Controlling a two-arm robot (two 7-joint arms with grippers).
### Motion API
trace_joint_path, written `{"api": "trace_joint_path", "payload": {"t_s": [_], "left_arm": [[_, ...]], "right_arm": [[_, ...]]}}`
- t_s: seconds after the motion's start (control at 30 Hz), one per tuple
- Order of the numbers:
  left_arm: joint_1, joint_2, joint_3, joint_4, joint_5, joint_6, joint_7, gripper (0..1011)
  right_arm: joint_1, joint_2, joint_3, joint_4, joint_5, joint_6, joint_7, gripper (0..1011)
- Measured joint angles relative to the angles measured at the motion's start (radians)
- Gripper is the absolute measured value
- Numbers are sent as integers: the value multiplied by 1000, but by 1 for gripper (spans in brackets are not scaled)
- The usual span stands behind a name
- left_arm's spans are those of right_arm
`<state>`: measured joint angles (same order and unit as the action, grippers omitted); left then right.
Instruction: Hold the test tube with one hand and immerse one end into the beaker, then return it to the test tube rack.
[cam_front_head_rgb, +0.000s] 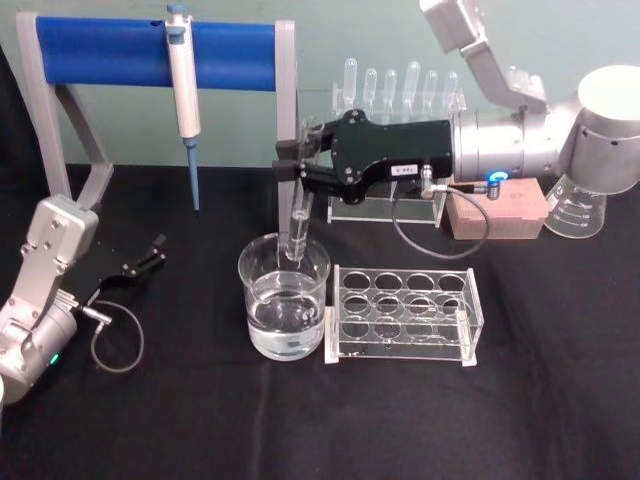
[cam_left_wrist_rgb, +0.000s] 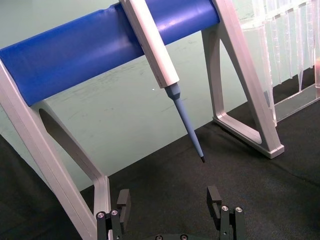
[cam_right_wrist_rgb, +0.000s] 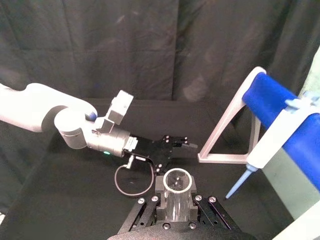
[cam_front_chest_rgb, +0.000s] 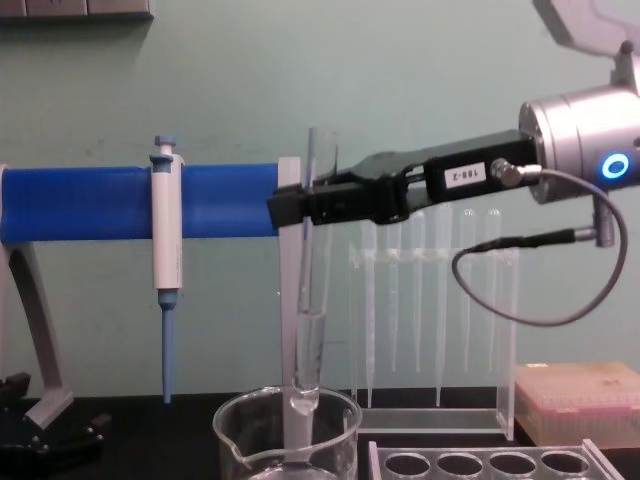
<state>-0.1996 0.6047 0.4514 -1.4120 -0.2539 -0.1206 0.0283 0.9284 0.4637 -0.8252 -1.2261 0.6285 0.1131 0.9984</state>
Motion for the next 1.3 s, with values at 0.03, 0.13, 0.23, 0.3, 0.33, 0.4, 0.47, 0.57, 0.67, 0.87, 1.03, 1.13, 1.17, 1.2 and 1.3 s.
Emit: {"api": "trace_joint_path", "payload": {"t_s": [0.03, 0.13, 0.23, 0.3, 0.33, 0.4, 0.47, 0.57, 0.67, 0.87, 1.03, 1.13, 1.17, 1.2, 1.3], "left_arm": [[0, 0, 0, 0, 0, 0, 0, 1000], [0, 0, 0, 0, 0, 0, 0, 1000], [0, 0, 0, 0, 0, 0, 0, 1000], [0, 0, 0, 0, 0, 0, 0, 1000], [0, 0, 0, 0, 0, 0, 0, 1000], [0, 0, 0, 0, 0, 0, 0, 1000], [0, 0, 0, 0, 0, 0, 0, 1000], [0, 0, 0, 0, 0, 0, 0, 1000], [0, 0, 0, 0, 0, 0, 0, 1000], [0, 0, 0, 0, 0, 0, 0, 1000], [0, 0, 0, 0, 0, 0, 0, 1000], [0, 0, 0, 0, 0, 0, 0, 1000], [0, 0, 0, 0, 0, 0, 0, 1000], [0, 0, 0, 0, 0, 0, 0, 1000], [0, 0, 0, 0, 0, 0, 0, 1000]], "right_arm": [[-2, -1, -1, 2, 0, 0, 0, 226], [-10, -3, -5, 7, 0, -1, 2, 226], [-17, -7, -9, 14, -1, -4, 5, 226], [-21, -10, -13, 18, -2, -6, 6, 226], [-23, -12, -15, 20, -3, -7, 7, 226], [-28, -18, -21, 28, -9, -9, 7, 226], [-31, -23, -26, 36, -15, -12, 7, 226], [-36, -29, -32, 45, -27, -17, 5, 226], [-41, -33, -35, 51, -38, -20, 0, 226], [-52, -43, -36, 66, -51, -26, -6, 226], [-64, -50, -36, 75, -61, -31, -8, 226], [-68, -52, -36, 79, -66, -33, -10, 225], [-70, -53, -36, 82, -69, -36, -11, 226], [-72, -53, -36, 82, -71, -37, -12, 226], [-77, -55, -35, 84, -78, -40, -13, 226]]}}
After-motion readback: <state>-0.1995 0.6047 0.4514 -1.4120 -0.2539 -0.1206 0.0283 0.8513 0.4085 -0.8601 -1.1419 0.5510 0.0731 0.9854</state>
